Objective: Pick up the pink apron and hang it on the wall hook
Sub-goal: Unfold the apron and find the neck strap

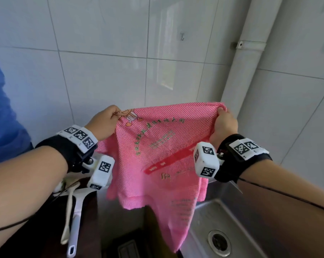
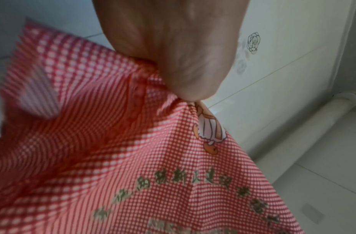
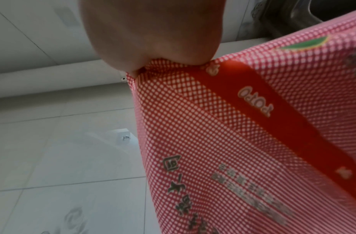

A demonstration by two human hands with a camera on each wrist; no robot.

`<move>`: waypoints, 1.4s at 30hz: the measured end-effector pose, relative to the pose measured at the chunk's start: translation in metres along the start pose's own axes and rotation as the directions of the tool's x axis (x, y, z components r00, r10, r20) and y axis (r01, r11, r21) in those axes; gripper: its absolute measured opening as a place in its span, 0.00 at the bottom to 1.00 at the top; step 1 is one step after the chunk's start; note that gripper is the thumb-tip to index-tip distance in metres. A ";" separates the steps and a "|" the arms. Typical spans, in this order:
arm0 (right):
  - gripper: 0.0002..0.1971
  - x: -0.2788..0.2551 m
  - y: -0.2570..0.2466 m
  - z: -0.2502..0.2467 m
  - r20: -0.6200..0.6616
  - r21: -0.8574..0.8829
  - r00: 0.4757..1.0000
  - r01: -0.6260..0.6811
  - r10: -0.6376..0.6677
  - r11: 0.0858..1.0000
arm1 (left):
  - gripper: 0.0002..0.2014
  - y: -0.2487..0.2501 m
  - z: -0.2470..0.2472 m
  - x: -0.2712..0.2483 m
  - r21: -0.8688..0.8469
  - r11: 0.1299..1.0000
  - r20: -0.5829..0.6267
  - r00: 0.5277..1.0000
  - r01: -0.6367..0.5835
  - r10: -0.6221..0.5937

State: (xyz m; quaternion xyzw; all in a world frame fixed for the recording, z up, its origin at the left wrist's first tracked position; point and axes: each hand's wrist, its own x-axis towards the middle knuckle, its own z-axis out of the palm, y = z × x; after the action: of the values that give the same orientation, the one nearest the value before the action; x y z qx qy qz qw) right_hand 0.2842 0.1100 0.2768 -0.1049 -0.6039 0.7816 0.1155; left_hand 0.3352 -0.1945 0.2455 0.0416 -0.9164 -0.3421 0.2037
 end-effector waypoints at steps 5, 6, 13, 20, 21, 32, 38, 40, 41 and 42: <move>0.11 -0.012 0.021 -0.001 0.279 0.028 0.955 -0.108 0.096 0.994 | 0.13 0.010 -0.001 0.003 -0.031 0.996 -0.063 0.994 0.089 -0.091; 0.10 -0.018 0.029 0.000 0.376 -0.003 0.922 -0.099 0.093 0.995 | 0.14 0.011 -0.003 0.005 -0.043 0.993 -0.079 0.991 0.108 -0.111; 0.16 -0.068 0.074 -0.010 0.843 -0.516 0.336 0.279 0.421 0.810 | 0.15 0.028 -0.004 0.012 -0.469 0.865 -0.036 0.975 0.177 -0.219; 0.20 -0.088 0.069 -0.006 0.703 -0.674 0.282 0.556 0.652 0.486 | 0.14 0.053 0.001 0.005 -0.649 0.745 0.062 0.986 0.156 -0.153; 0.20 -0.085 0.066 -0.006 0.703 -0.685 0.329 0.553 0.630 0.475 | 0.15 0.058 0.001 0.003 -0.662 0.735 0.059 0.989 0.143 -0.138; 0.27 -0.054 0.076 -0.007 0.420 -0.794 0.772 0.058 0.477 0.605 | 0.14 0.104 -0.031 0.009 -0.765 0.638 -0.147 0.988 -0.086 -0.043; 0.37 -0.044 0.079 -0.003 0.525 -0.546 0.637 -0.257 0.564 0.797 | 0.14 0.108 -0.038 0.010 -0.722 0.677 -0.216 0.976 -0.142 -0.025; 0.35 -0.043 0.075 0.002 0.590 -0.447 0.626 -0.275 0.511 0.852 | 0.14 0.107 -0.034 0.008 -0.718 0.684 -0.204 0.979 -0.131 -0.026; 0.31 -0.044 0.072 0.005 0.610 -0.389 0.648 -0.256 0.456 0.885 | 0.15 0.106 -0.033 0.006 -0.702 0.701 -0.204 0.979 -0.127 -0.027; 0.23 -0.045 0.069 0.007 0.616 -0.342 0.684 -0.214 0.390 0.915 | 0.15 0.104 -0.032 0.005 -0.671 0.731 -0.210 0.977 -0.122 -0.029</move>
State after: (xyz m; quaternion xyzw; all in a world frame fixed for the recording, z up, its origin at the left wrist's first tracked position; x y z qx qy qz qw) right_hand 0.3213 0.0733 0.2131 0.0725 -0.6688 0.6944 -0.2555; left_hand 0.3503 -0.1359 0.3355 -0.0238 -0.7020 -0.6422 0.3069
